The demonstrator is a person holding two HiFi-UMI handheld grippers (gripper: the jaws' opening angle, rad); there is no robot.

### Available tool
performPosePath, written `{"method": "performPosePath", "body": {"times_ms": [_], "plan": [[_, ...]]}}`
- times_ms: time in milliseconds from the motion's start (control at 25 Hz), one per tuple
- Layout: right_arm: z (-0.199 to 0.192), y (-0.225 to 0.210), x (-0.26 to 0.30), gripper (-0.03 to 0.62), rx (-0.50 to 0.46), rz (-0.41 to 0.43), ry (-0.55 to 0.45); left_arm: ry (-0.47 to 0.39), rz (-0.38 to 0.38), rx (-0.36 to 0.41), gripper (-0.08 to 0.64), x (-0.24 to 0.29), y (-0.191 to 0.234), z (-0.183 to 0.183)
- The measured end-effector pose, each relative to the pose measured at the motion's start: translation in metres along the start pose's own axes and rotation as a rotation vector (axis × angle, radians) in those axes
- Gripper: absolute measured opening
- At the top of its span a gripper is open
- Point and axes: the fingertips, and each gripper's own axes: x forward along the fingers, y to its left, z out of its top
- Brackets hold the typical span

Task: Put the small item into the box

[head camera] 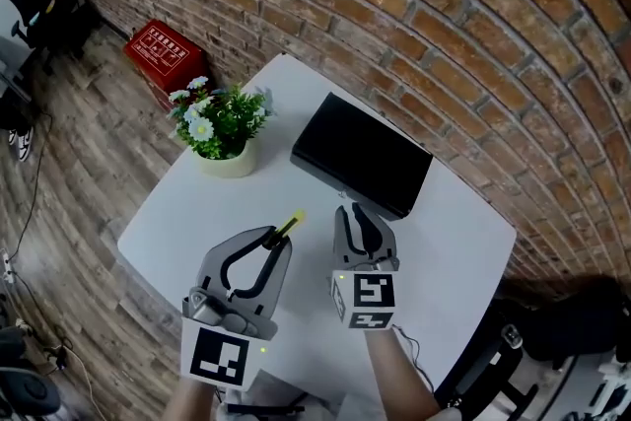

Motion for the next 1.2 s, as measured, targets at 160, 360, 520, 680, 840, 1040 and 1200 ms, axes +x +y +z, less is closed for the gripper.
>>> {"method": "performPosePath", "body": {"times_ms": [160,360,520,680,840,1040,1200], "plan": [[-0.013,-0.001,0.020,0.061,0.006,-0.035,0.042,0.012,-0.002,-0.009,0.067,0.004,0.007,-0.009],[-0.029,-0.005,0.036,0.075,0.023,-0.084,0.099,0.021,-0.004,-0.017,0.067,0.009,0.015,-0.016],[-0.038,-0.007,0.041,0.094,0.036,-0.102,0.128,0.031,-0.007,-0.027,0.067,0.013,0.017,-0.022],[-0.044,-0.010,0.047,0.094,0.049,-0.123,0.150,0.033,-0.012,-0.026,0.067,0.016,0.019,-0.024],[-0.045,-0.014,0.049,0.092,0.045,-0.156,0.172,0.037,-0.012,-0.046,0.067,0.018,0.019,-0.028],[-0.045,-0.014,0.051,0.086,0.035,-0.153,0.181,0.032,-0.014,-0.045,0.067,0.020,0.017,-0.027],[-0.046,-0.014,0.050,0.083,0.034,-0.145,0.181,0.030,-0.012,-0.039,0.067,0.019,0.016,-0.025]]}}
